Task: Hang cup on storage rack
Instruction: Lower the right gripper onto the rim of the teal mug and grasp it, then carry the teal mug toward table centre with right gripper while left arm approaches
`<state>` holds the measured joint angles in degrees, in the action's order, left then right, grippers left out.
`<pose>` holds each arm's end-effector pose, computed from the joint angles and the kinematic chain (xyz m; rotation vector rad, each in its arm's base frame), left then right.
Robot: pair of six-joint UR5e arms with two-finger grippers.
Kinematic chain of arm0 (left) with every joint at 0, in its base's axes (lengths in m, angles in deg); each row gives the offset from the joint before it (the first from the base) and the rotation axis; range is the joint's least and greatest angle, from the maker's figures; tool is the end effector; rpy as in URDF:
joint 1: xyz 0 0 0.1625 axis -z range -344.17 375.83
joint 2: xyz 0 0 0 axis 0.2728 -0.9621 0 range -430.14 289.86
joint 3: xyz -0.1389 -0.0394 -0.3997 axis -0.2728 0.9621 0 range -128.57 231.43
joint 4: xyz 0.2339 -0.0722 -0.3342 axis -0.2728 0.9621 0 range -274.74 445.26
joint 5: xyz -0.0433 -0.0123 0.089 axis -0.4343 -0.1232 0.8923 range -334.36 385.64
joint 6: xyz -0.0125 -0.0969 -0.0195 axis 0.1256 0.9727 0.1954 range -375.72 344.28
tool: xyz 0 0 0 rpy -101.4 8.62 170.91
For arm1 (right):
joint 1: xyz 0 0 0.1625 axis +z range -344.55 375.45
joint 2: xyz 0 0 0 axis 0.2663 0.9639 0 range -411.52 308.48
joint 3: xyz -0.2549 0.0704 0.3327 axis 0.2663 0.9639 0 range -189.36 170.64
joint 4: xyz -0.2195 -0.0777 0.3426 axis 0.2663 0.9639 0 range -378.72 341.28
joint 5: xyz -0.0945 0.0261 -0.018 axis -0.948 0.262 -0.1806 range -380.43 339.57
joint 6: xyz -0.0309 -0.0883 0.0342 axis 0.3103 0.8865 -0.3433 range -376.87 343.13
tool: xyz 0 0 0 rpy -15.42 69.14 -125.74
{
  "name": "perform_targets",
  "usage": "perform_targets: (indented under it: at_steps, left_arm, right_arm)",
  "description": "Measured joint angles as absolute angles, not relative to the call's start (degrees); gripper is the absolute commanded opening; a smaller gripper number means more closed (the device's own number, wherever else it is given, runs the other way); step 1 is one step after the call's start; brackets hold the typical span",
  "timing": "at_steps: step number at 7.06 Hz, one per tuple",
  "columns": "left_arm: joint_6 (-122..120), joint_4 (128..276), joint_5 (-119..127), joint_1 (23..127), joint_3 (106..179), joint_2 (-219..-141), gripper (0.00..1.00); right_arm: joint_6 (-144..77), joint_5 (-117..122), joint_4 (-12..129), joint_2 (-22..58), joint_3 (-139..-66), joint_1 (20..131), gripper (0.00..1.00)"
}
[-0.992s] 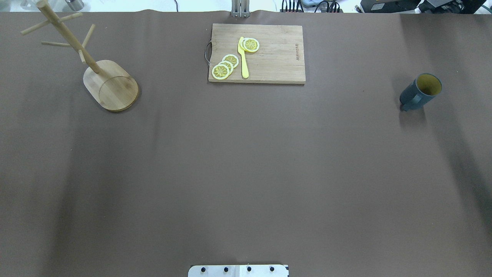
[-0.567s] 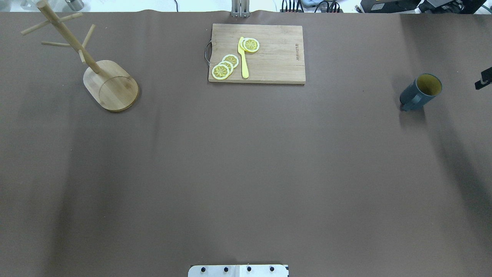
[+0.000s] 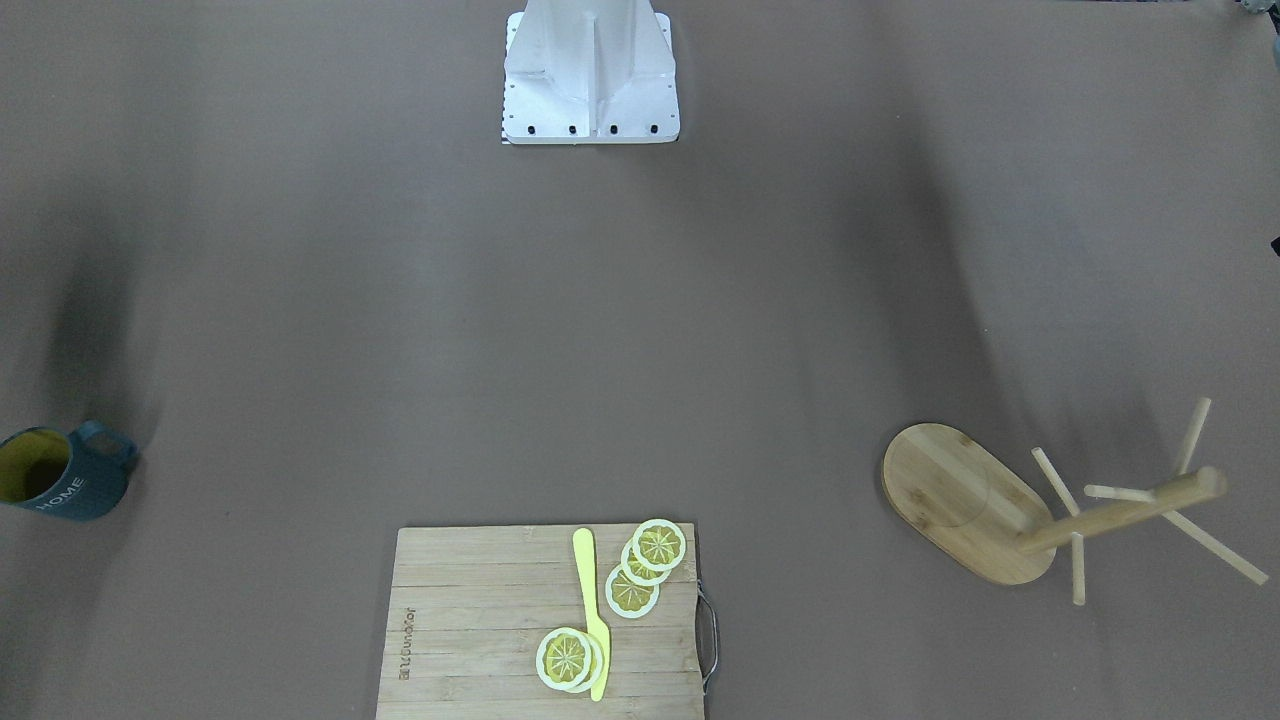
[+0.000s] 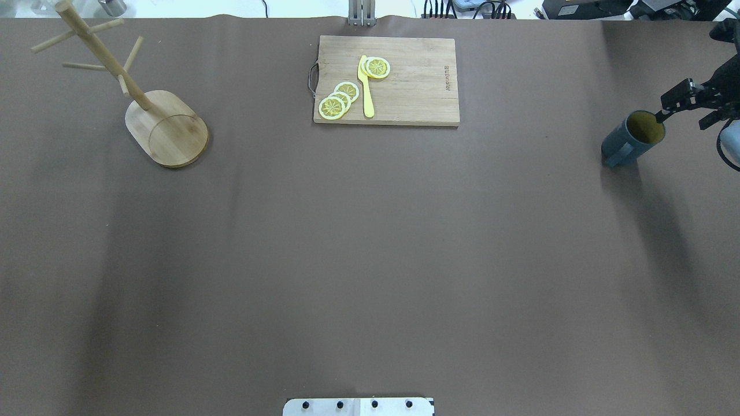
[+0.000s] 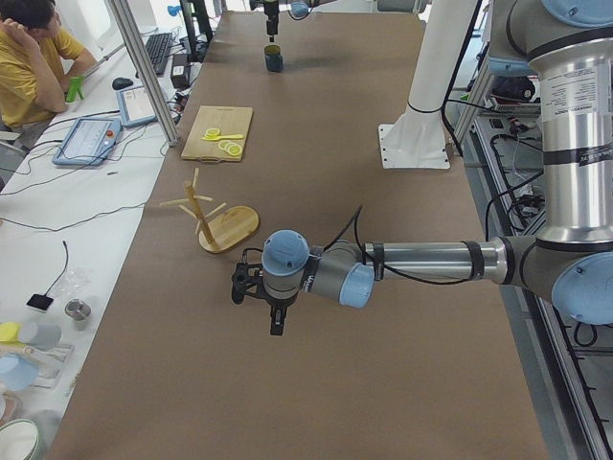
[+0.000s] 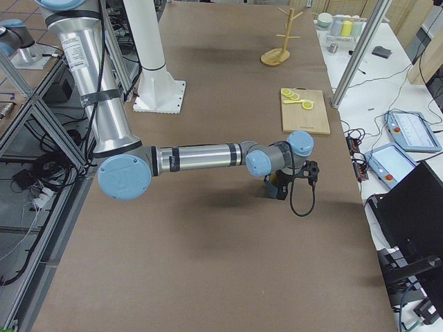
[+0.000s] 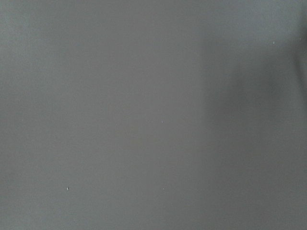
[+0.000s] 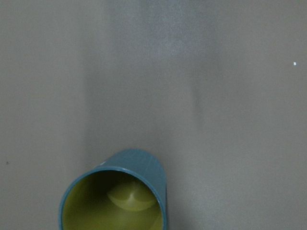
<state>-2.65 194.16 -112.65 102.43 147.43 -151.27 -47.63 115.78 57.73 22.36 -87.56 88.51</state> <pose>-0.0327 -0.4431 0.6382 0.1401 0.8658 -0.0401 -0.1233 -0.6159 0.5762 -0.0537 -0.8504 0.1006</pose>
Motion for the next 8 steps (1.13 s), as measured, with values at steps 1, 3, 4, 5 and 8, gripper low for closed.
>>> perform_targets:
  at_steps: [1,3,4,5,8]
  left_arm:
    - [-2.6,194.1,-112.7,102.4,147.7,-151.2,0.98]
    - [-2.5,194.1,-112.6,102.4,147.9,-151.2,0.98]
    - [-2.5,194.1,-112.6,102.4,148.0,-151.2,0.98]
    - [-2.5,194.1,-112.7,102.4,148.0,-151.2,0.98]
    - [-2.5,194.2,-112.7,102.4,148.0,-151.2,0.98]
  right_arm:
    - [-47.8,115.5,57.7,22.2,-87.0,87.5,0.52]
    - [-47.8,115.2,57.7,21.5,-85.2,86.4,0.0]
    - [-47.6,115.2,57.7,21.2,-84.5,86.3,0.0]
    - [-47.5,115.2,57.7,21.1,-84.2,86.2,0.0]
    - [-48.0,115.7,57.7,20.2,-85.6,86.2,0.0]
